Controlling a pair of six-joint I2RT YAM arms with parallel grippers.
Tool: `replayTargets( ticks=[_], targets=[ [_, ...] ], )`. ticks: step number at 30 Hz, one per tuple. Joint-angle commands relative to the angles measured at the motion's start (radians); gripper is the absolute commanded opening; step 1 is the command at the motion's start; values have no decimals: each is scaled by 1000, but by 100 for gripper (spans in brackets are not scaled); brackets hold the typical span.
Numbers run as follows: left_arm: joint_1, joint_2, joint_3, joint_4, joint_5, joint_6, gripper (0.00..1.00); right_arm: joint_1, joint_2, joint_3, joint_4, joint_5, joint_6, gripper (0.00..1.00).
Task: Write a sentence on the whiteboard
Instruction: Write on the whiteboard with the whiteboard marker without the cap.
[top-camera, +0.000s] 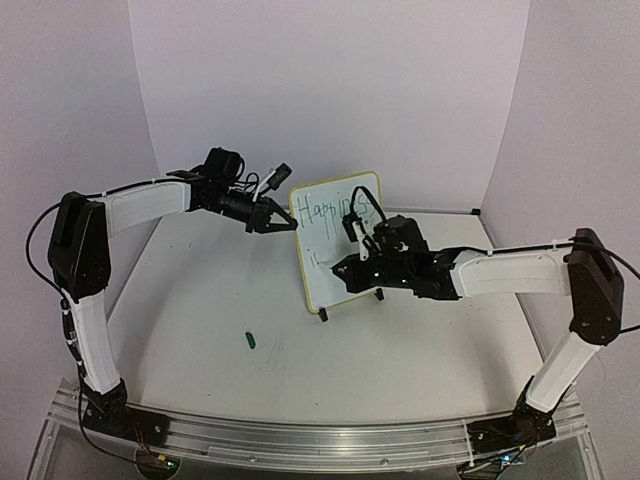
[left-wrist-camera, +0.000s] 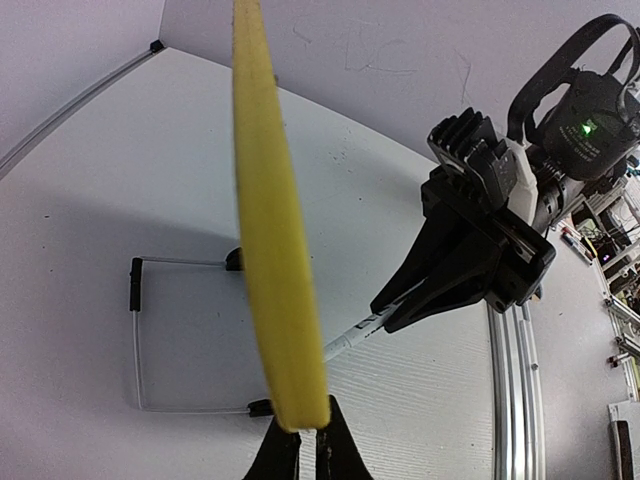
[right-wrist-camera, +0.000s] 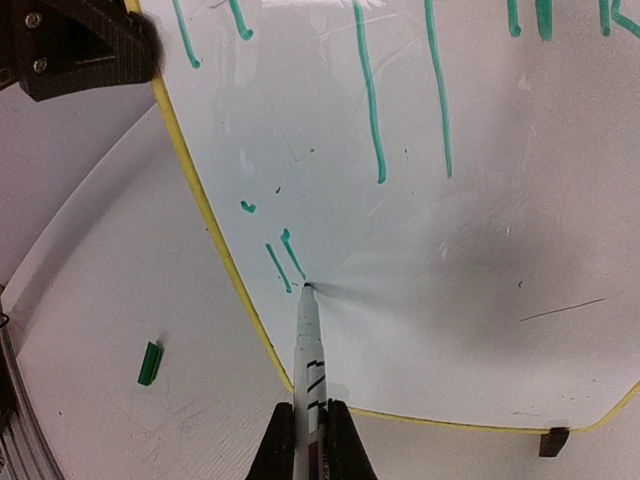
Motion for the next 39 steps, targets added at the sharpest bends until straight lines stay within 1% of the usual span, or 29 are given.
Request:
replayTargets(
  ticks=[1,18,27,39],
  targets=[
    [-14,-1,-4,-112,-16,10,0,0,14,27,-2,-14,3,0],
    [-15,-1,-4,-113,-16,9,0,-1,-10,86,4,27,-22,0],
    [-15,-1,-4,-113,-17,11,0,0,-29,70,4,99,-15,0],
    [-17,-1,-4,-114,-16,11,0,0,-44,36,4,146,-7,0]
  ],
)
